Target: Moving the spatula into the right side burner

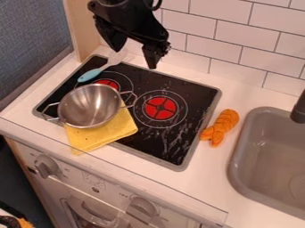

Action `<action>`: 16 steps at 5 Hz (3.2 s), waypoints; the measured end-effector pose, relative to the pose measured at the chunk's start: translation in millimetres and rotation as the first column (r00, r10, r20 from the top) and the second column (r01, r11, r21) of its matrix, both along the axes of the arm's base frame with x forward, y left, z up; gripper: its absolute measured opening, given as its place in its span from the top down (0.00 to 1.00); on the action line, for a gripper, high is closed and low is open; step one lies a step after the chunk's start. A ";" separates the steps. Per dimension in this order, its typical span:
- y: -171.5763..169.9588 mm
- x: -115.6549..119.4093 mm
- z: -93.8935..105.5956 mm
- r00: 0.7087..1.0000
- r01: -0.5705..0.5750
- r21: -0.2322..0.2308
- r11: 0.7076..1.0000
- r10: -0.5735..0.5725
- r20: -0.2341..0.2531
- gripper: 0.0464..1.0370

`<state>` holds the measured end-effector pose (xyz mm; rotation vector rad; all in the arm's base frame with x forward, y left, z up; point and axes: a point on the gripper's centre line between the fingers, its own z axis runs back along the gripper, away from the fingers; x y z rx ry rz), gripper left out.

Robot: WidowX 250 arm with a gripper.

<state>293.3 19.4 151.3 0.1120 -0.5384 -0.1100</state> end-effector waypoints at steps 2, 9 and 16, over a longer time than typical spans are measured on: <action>23.9 8.5 -8.3 0.997 -0.057 0.016 0.998 0.058 -0.046 0.04; 157.1 45.3 -91.8 0.917 -0.364 -0.077 0.928 0.342 -0.208 0.04; 158.6 70.4 -137.4 0.923 -0.320 -0.057 0.946 0.297 -0.247 0.71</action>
